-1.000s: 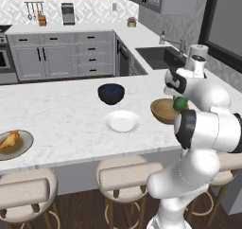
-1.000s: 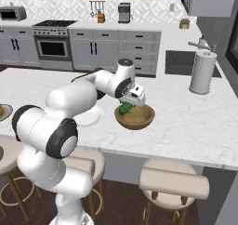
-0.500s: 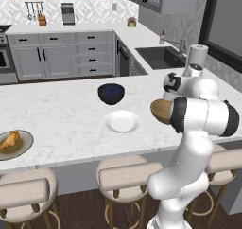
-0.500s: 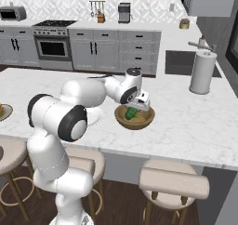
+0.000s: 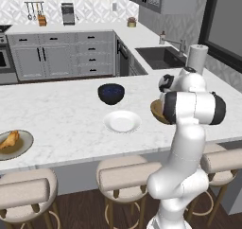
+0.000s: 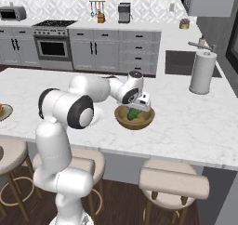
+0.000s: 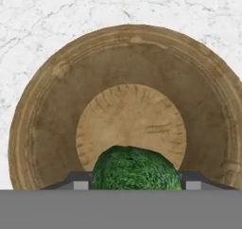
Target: Pick the chicken drumstick and broccoli from their plates and place them in the bowl. Then put the bowl in the fridge.
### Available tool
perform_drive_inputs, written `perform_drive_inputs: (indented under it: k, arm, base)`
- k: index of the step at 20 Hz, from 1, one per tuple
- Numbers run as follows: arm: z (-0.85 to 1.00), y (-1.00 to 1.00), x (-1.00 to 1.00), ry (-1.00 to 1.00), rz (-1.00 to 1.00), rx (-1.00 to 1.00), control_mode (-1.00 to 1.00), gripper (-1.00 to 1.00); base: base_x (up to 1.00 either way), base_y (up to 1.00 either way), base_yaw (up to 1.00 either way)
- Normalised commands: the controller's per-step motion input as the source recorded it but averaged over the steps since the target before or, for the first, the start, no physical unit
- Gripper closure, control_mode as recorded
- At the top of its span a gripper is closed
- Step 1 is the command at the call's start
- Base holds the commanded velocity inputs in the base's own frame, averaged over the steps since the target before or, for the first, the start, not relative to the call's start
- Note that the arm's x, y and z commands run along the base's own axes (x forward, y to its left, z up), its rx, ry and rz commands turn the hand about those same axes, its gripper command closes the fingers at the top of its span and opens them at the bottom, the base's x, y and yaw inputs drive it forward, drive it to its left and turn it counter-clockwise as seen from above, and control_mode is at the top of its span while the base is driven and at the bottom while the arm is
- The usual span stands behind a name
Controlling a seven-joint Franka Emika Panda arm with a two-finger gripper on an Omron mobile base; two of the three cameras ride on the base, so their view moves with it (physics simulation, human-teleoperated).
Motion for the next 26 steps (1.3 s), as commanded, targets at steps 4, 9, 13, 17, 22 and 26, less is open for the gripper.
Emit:
perform_drive_inputs:
  k: [4,9,13,17,22,26]
  arm:
    - [-0.20,-0.02,0.28,0.03,0.01,0.00,-1.00,1.00]
    - [-0.15,0.00,0.39,0.04,0.00,0.00,-1.00,1.00]
    - [-0.31,0.00,0.51,0.05,0.01,-0.01,-1.00,1.00]
    - [-0.39,0.01,0.44,0.02,0.01,-0.04,-1.00,1.00]
    - [-0.35,0.02,0.39,0.00,0.01,-0.04,-1.00,-1.00]
    - [-0.05,0.06,-0.01,-0.03,0.00,-0.01,-1.00,-1.00]
  base:
    - [0.00,0.00,0.00]
    - [0.00,0.00,0.00]
    - [0.00,0.00,0.00]
    - [0.00,0.00,0.00]
    - [0.00,0.00,0.00]
    - [0.00,0.00,0.00]
